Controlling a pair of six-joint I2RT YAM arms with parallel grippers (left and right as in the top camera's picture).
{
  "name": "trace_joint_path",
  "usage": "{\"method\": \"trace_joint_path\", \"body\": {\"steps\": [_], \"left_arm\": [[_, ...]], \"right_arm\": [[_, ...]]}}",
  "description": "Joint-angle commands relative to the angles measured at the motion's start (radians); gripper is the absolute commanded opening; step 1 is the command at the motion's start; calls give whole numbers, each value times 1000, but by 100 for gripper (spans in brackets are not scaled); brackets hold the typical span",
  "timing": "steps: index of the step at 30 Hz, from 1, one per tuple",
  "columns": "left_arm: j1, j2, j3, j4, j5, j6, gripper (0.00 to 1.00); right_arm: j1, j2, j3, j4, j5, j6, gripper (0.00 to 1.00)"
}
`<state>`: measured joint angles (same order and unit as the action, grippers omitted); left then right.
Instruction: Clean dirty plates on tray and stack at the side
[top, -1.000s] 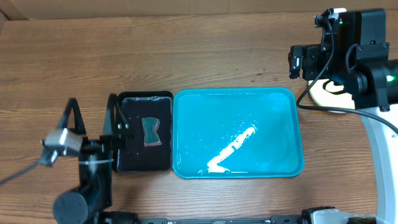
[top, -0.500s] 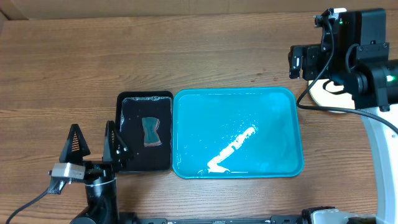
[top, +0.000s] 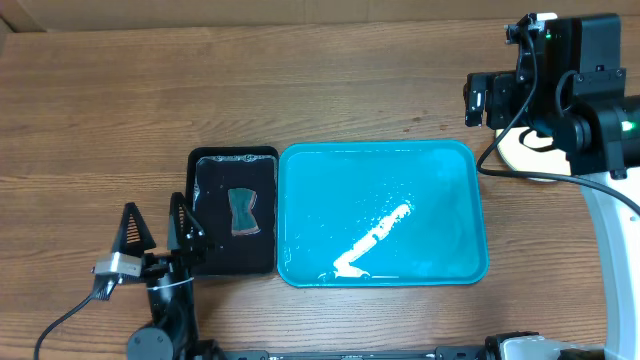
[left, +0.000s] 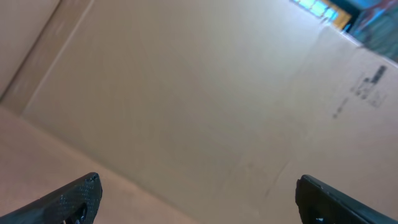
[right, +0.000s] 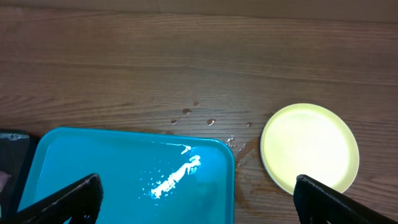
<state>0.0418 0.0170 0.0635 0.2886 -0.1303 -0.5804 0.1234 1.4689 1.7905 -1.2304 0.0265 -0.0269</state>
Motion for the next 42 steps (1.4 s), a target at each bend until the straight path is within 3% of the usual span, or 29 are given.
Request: {"method": "trace_joint_path", "body": {"steps": [1, 8, 17, 31, 42], "left_arm": [[6, -14, -35, 11, 8, -93, 100], [7, -14, -59, -40, -35, -105, 100], [6, -14, -59, -341, -25, -66, 100], [4, -14, -59, -364, 100, 290, 99], [4, -14, -59, -369, 132, 470, 100]], "right_arm": [[1, -12, 16, 4, 6, -7, 100], [1, -12, 16, 4, 6, -7, 100], [1, -12, 16, 4, 6, -7, 100], [1, -12, 16, 4, 6, -7, 100], [1, -12, 16, 4, 6, -7, 100]]}}
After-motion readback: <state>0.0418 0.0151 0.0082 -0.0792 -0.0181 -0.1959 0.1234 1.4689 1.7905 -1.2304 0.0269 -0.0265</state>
